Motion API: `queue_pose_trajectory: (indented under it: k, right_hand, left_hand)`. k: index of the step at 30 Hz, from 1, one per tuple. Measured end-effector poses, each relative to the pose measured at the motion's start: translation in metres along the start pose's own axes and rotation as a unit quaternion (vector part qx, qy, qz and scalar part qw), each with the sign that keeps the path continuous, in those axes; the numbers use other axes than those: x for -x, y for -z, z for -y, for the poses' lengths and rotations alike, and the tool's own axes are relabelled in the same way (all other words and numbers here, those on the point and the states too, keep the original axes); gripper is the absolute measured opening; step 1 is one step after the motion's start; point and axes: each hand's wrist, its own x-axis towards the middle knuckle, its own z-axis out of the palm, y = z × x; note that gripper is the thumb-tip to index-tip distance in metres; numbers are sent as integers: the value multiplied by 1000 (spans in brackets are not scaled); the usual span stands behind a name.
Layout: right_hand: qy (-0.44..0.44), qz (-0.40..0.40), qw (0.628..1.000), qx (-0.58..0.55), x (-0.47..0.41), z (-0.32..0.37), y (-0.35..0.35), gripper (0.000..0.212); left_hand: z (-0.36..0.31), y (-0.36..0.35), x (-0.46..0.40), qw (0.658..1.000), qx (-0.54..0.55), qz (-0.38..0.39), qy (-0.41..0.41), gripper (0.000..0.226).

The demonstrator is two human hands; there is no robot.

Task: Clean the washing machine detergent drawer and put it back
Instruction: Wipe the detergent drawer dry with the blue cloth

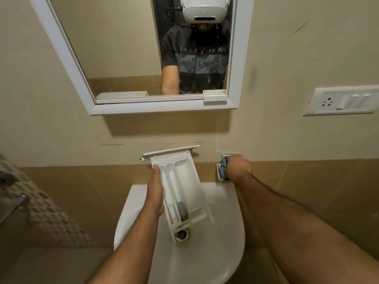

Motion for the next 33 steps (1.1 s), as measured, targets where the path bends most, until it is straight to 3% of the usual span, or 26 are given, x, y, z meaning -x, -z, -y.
queue_pose_trajectory:
  k: [7,8,12,16,19,26,33]
  right_hand:
    - [-23,-105,985,-138,8,-17,12,28]
    - [-11,-113,981,-160,22,2,10,27]
    - [0,-209,942,-263,44,11,30,24]
    - [61,-255,907,-329,78,43,54,24]
    - [130,-259,886,-362,114,86,62,26]
    - [257,-281,866,-323,162,178,85,29]
    - [262,-238,924,-146,169,233,85,30]
  left_hand:
    - [-13,8,7,1000,-25,3,11,72]
    - [-9,33,10,1000,-13,-14,22,72]
    - [-19,40,19,1000,0,-7,28,65]
    - [-28,48,22,997,19,7,71,83]
    - [-30,62,27,996,34,21,80,85]
    - [-41,80,38,997,-17,19,70,80]
    - [-52,90,44,997,-34,46,57,71]
